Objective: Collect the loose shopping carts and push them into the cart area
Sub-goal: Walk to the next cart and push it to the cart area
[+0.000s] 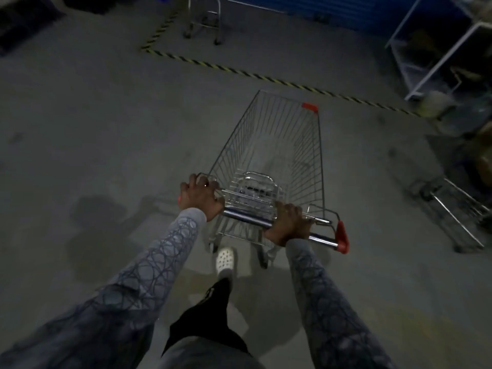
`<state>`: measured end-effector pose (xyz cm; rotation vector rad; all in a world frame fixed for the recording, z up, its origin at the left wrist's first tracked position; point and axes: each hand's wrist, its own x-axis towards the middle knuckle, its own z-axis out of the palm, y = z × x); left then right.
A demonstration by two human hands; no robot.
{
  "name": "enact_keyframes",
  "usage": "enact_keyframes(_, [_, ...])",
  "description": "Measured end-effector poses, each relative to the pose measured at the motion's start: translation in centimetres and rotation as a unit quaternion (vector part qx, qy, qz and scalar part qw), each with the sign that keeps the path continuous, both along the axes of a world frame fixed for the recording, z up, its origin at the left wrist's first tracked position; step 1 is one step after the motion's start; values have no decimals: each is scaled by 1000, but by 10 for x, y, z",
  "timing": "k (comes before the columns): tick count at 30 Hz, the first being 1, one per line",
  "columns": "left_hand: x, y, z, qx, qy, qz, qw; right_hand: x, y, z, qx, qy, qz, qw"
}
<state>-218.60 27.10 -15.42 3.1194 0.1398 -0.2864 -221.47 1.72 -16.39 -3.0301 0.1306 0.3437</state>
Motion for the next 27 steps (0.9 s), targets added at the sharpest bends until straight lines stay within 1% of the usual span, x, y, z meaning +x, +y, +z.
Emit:
enact_keyframes(4, [112, -2, -8, 10, -20, 16, 1000, 129, -10, -9, 1, -19, 43, 999])
enact_keyframes(10, [277, -12, -1, 18, -19, 40, 999, 315, -22, 11, 43, 38, 76, 995])
enact_keyframes(13, [344, -11, 1, 13, 1, 53, 998, 380, -28, 15, 27, 2, 75, 997])
enact_keyframes(15, [384, -12, 3, 9, 9, 58, 998, 420, -31, 20, 35, -11, 66, 997])
enact_keyframes(17, [426, -13, 6, 11, 18, 69, 997, 467, -30, 25, 45, 15, 75, 996])
enact_keyframes(20, [495, -11, 10, 9, 22, 82, 996, 554, -28, 26, 29, 47, 122, 991])
enact_keyframes(22, [547, -6, 9, 4, -5, 87, 996, 615, -25, 24, 36, 79, 142, 986])
enact_keyframes(24, [605, 1, 5, -1, -29, 85, 996, 678, -23, 21, 47, 104, 142, 983])
enact_keyframes(27, [689, 12, 3, -2, -26, 86, 996, 762, -15, 21, 54, 97, 151, 982])
